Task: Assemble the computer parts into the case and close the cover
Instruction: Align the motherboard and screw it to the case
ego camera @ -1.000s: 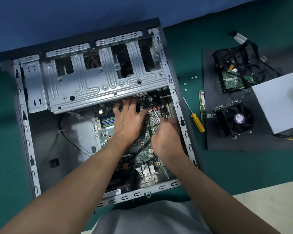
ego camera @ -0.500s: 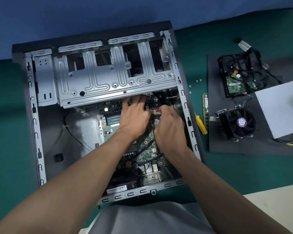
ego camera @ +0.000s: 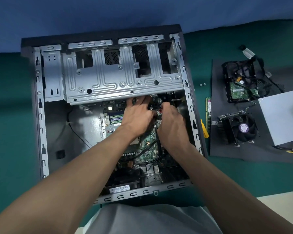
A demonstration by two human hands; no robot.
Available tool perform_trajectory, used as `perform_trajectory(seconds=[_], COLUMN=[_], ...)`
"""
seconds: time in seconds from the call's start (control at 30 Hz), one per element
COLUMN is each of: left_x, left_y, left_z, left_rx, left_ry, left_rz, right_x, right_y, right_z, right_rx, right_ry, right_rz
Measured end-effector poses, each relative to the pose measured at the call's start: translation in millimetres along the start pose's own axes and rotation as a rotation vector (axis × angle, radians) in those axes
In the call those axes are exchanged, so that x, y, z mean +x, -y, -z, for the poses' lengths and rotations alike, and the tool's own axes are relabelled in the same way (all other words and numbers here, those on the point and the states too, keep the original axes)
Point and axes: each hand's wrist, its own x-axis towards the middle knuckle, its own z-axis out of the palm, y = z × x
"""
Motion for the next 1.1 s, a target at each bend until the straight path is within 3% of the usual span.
perform_trajectory(seconds=[0.43,0.7,1.1], left_x=[5.7,5.1,3.4], left_y=[2.1,3.1,2.4], left_z=[-3.8,-3.5,6.4], left_rx=[-0.066,-0.166,-0.255], left_ry=[0.064,0.081,0.118], left_rz=[0.012,0.032,0.101], right_x=[12.6,22.5,29.8], right_y=[5.4,10.3,13.4], right_z=[6.8,14.8,26.7], right_rx=[-0.071,-0.505,-0.447], right_ry=[0.047,0.113,0.374], right_rz=[0.13,0.257,0.271])
